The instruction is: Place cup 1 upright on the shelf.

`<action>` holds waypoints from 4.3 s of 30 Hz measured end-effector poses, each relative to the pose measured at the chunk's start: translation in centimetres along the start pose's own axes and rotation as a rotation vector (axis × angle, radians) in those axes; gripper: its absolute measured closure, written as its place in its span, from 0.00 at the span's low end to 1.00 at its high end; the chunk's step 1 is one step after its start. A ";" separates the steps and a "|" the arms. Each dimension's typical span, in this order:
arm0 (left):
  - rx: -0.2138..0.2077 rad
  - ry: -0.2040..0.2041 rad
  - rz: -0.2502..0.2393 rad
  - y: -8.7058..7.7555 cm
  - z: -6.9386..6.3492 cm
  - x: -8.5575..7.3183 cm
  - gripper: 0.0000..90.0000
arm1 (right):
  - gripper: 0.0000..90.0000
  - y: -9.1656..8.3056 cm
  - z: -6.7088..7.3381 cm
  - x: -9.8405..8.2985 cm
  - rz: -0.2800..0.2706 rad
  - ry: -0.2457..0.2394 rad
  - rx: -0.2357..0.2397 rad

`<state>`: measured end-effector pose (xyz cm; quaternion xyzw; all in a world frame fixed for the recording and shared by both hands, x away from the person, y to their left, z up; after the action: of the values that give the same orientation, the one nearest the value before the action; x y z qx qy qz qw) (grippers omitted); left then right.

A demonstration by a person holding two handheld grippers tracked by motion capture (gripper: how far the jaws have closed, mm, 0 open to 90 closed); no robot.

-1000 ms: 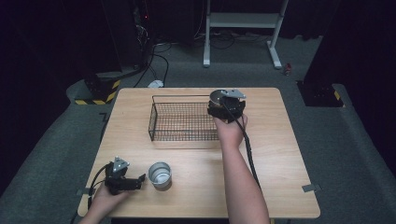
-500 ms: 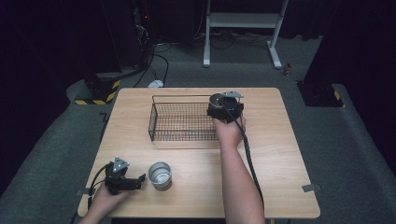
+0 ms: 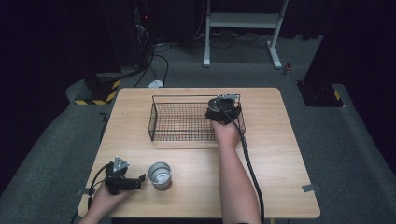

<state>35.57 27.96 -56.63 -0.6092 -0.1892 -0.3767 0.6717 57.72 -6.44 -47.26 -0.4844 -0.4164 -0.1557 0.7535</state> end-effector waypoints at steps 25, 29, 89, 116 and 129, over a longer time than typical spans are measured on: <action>-0.002 0.000 0.003 0.0 0.0 0.0 0.01 | 0.15 0.8 0.3 -0.7 0.043 0.001 -0.010; -0.001 0.003 0.002 0.0 0.0 0.0 0.01 | 0.14 0.8 0.3 -0.8 0.049 -0.011 -0.010; 0.008 0.008 0.010 0.0 0.0 0.0 0.00 | 0.10 -8.4 1.7 -7.1 -0.013 -0.071 0.067; -0.038 0.018 0.018 -0.2 0.3 -0.1 0.01 | 0.10 -10.8 0.7 -19.5 0.114 -0.087 0.043; -0.100 -0.023 -0.085 -2.1 1.8 1.3 0.01 | 0.11 -10.5 0.7 -19.6 0.144 -0.077 0.076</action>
<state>35.21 29.36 -53.95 -0.6376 -0.2034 -0.4068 0.6218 38.85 -14.20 -56.13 -0.4898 -0.4150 -0.0662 0.7639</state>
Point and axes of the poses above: each handheld gripper's, and its own axes: y roughly forward along the jaws, x roughly out of its top, z roughly to its left, the point moved 5 cm from there along y, roughly forward along the jaws, and after that the axes turned 15 degrees about x, right-handed, at the moved point
